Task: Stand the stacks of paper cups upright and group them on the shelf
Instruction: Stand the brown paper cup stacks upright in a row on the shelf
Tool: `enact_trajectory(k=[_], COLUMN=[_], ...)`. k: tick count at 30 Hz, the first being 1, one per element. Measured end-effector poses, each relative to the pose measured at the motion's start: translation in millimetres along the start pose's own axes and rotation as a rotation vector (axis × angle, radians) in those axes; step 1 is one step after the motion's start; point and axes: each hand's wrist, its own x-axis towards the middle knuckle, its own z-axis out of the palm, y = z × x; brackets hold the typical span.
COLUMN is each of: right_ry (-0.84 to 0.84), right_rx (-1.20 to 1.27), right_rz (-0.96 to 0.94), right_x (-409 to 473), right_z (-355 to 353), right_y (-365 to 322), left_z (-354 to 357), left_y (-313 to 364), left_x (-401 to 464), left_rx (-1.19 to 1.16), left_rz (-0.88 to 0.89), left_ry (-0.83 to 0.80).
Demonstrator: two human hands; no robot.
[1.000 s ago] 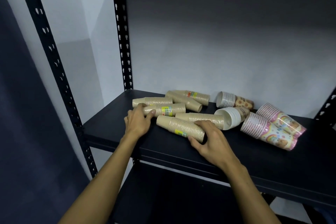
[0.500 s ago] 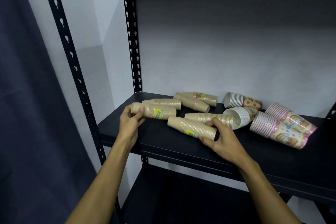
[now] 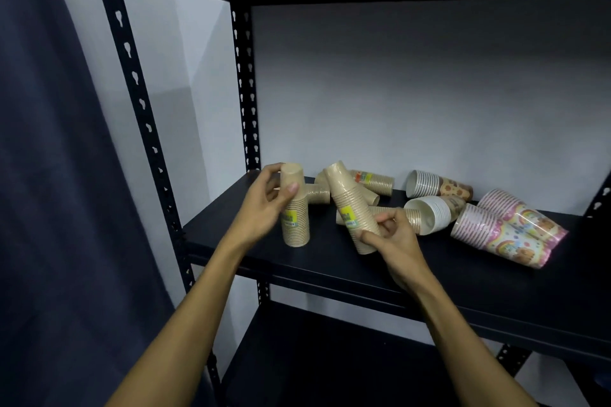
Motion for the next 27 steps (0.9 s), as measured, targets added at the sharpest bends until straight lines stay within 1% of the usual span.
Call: enact_trajectory(k=[2, 5, 11, 15, 17, 23, 25, 27], right_ry=[-0.081, -0.161, -0.09, -0.051, -0.032, -0.058, -0.047, -0.027], right_rx=[0.004, -0.094, -0.265, -0.268, -0.29, -0.32, -0.314, -0.31], right_rz=[0.012, -0.023, -0.083, -0.079, -0.062, -0.066, -0.063, -0.064], right_x=[1, 2, -2, -2, -2, -1, -2, -4], right_z=[1, 1, 6, 8, 9, 12, 11, 12], right_y=[3, 5, 9, 10, 11, 11, 10, 8], left_z=[10, 17, 20, 15, 17, 30, 30, 27], left_y=[0, -11, -40, -48, -47, -51, -51, -49], left_x=[-1, -7, -28, -31, -30, -32, -31, -30], left_rx=[0.041, 0.025, 0.079, 0.204, 0.286, 0.247, 0.224, 0.197], left_rz=[0.027, 0.001, -0.074, -0.122, -0.121, -0.104, -0.131, -0.157], left_ry=[-0.001, 0.024, -0.042, -0.212, -0.259, -0.141, -0.166, -0.232])
